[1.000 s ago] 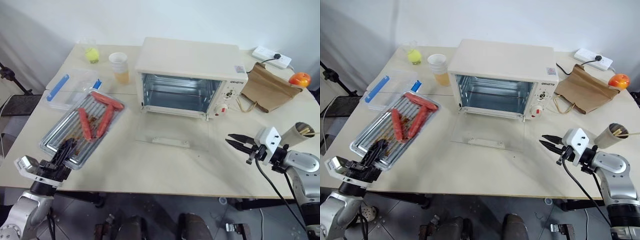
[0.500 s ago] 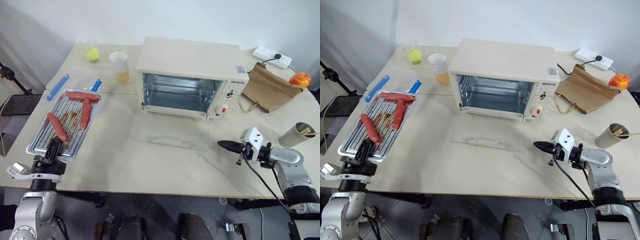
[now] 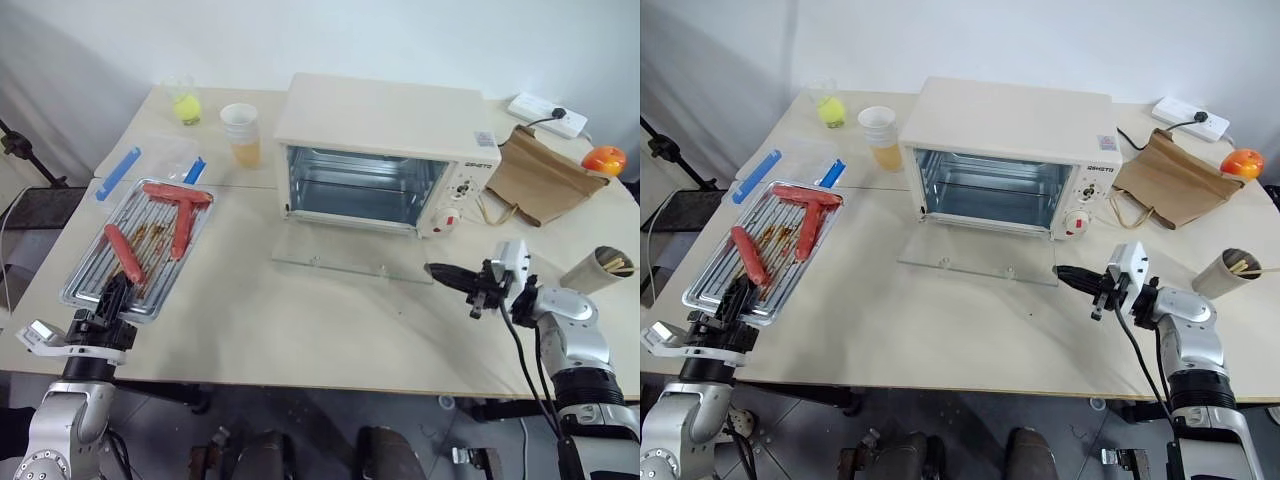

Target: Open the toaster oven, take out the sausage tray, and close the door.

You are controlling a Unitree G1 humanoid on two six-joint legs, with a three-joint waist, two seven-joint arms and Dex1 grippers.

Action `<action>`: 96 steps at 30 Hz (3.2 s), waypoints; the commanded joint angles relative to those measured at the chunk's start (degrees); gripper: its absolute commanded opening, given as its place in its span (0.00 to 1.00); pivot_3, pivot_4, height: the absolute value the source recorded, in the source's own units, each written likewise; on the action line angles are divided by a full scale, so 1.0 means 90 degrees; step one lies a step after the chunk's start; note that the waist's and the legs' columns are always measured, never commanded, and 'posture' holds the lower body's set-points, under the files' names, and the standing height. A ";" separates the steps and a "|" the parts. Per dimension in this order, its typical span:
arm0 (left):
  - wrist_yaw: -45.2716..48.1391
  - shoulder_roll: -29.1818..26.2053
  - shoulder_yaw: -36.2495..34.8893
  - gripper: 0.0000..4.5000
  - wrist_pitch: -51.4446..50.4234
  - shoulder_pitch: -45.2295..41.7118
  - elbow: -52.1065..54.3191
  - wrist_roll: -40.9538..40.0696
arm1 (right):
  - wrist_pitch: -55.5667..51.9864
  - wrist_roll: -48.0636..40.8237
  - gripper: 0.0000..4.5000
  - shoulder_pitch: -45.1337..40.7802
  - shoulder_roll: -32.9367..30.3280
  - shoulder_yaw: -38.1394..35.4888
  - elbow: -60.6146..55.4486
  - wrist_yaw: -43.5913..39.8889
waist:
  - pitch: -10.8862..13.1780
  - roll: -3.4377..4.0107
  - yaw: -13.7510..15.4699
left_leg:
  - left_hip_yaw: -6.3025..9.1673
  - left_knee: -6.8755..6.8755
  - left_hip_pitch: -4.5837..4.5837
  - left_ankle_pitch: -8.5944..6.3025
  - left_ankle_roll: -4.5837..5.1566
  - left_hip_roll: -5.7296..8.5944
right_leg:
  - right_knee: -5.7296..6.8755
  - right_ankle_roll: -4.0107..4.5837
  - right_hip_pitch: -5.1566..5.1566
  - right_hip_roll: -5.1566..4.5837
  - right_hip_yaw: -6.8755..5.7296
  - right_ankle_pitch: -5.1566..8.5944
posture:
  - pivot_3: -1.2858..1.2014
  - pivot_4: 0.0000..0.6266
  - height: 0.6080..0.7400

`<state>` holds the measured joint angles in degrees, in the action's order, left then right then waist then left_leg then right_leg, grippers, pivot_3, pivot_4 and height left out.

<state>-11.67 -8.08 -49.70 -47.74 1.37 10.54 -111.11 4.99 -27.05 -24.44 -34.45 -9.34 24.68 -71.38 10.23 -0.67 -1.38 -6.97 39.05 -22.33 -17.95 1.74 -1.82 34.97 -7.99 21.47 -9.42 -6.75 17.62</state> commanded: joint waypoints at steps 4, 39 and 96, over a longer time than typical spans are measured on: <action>0.0165 -0.0243 0.0036 0.00 -0.0210 -0.0005 0.0048 -0.0210 | -0.1055 -0.0751 0.00 -0.0574 0.0187 -0.0466 -0.0692 0.0699 | 0.0001 0.0002 -0.0026 | -0.0001 -0.0004 0.0000 -0.0001 -0.0001 -0.0004 | -0.0001 0.0000 0.0003 0.0000 0.0000 0.0000 | 0.52 0.24 1.00; 0.2350 -0.2316 0.4292 0.00 -0.3320 -0.2711 -0.3177 0.1587 | -0.1197 -0.1371 0.98 0.3809 -0.0928 -0.2533 -0.4211 0.0043 | 0.0002 0.0012 0.0341 | -0.0018 -0.0023 -0.0005 -0.0038 0.0000 0.0008 | -0.0037 -0.0002 0.0010 0.0010 0.0003 -0.0001 | 0.52 0.24 1.00; 0.9080 -0.4101 0.3946 0.99 0.4848 -0.1283 -0.1881 0.9058 | -0.1177 -0.1558 1.00 0.4304 -0.1178 -0.2412 -0.4032 -0.0854 | -0.0041 0.0102 0.0159 | -0.0039 -0.0122 0.0019 -0.0012 -0.0009 -0.0002 | -0.0115 0.0002 0.0027 -0.0009 0.0022 -0.0007 | 0.52 0.24 1.00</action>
<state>67.45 -43.36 -9.26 -10.65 -12.49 -7.59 -30.23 -5.62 -40.65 15.58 -43.89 -31.37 -12.16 -77.90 9.86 0.24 0.06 -7.33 37.95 -22.18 -18.10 1.69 -1.82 33.91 -7.98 21.73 -9.53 -6.58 17.55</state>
